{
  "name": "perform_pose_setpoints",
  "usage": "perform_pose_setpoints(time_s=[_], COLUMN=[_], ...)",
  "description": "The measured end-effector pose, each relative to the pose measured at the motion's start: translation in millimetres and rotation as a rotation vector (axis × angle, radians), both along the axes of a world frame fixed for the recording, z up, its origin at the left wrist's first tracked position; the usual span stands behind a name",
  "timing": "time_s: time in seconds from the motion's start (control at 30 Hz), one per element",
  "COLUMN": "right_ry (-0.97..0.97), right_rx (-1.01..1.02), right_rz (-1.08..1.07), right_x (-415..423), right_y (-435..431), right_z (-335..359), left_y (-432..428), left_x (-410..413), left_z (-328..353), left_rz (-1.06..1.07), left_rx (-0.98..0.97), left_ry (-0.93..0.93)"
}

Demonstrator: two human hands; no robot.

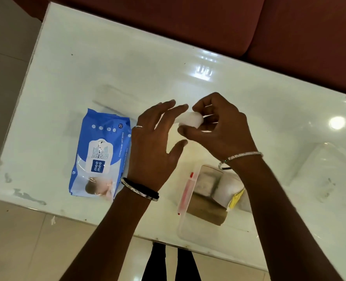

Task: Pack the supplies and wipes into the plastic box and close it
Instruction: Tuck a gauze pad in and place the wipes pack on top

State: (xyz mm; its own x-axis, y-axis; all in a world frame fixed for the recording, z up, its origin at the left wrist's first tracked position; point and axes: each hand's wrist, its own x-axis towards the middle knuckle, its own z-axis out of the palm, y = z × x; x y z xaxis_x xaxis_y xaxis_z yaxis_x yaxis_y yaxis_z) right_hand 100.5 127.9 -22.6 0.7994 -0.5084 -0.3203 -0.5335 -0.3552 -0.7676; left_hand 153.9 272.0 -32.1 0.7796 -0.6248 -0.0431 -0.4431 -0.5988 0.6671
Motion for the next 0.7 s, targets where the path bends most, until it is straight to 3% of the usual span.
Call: perform_pose_setpoints(time_s=[0.17, 0.3, 0.53, 0.7], right_ry=[-0.047, -0.13, -0.283, -0.275], right_rx=[0.113, 0.208, 0.606, 0.617], right_rz=[-0.122, -0.184, -0.225, -0.237], right_x=[-31, -51, -76, -85], right_y=[10, 10, 6, 10], right_z=[35, 53, 57, 62], left_y=[-3, -1, 2, 8], left_x=[-17, -31, -44, -52], left_z=[25, 47, 58, 64], left_rz=[-0.019, 0.029, 0.139, 0.093], left_rx=[-0.108, -0.211, -0.474, -0.468], left_ry=[-0.071, 0.011, 0.597, 0.776])
